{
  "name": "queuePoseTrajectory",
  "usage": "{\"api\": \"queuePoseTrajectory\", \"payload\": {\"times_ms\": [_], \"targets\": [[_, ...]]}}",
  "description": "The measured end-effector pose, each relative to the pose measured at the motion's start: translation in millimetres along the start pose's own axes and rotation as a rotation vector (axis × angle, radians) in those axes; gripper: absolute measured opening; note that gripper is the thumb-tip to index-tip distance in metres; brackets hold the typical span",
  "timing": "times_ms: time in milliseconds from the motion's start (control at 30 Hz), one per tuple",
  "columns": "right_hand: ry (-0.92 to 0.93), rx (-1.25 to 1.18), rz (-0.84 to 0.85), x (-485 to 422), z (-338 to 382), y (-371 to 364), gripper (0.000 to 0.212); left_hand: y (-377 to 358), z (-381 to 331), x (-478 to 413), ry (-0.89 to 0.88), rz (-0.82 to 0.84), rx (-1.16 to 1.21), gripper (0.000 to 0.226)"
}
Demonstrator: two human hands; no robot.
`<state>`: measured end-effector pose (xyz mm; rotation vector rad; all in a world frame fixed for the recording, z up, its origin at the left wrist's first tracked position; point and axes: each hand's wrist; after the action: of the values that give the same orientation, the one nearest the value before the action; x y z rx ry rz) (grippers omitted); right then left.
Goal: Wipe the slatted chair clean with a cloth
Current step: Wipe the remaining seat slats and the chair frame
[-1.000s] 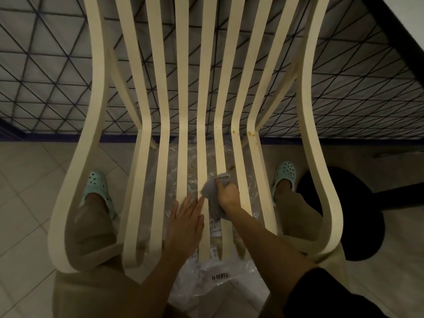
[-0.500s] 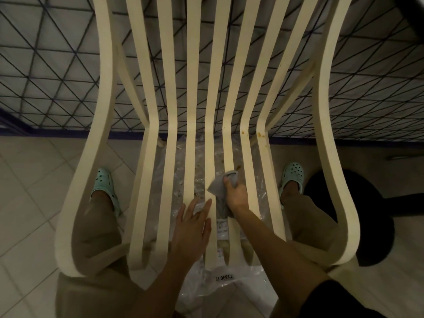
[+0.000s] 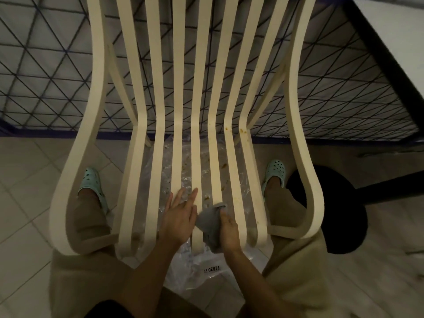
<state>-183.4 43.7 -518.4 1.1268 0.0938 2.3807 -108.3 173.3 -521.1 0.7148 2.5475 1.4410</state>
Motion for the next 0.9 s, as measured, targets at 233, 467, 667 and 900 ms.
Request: {"api": "queuePoseTrajectory", "payload": {"times_ms": [233,467,667,900], "targets": [[0.106,0.165,-0.013,-6,8,0,0.035,-4,2,-1,-0.011,0.012,-0.004,0.058],[0.166,0.218,-0.098,-30,11,-12,0.031,-6,8,-12,-0.061,-0.029,0.075,0.054],[0.210,0.211,-0.078,-64,47,-17,0.036,-6,4,-70,-0.031,0.037,0.072,0.063],[0.257,0.292,-0.102,-110,79,-29,0.044,-8,12,-138,-0.022,0.061,-0.074,0.068]]}}
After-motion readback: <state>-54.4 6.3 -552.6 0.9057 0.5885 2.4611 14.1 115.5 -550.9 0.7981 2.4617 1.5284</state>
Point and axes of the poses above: each hand's wrist, its own x-axis away from the middle knuckle, its own y-axis out of the back of the hand, z = x × y, and after that the axes turned 9 degrees about x, right-handed
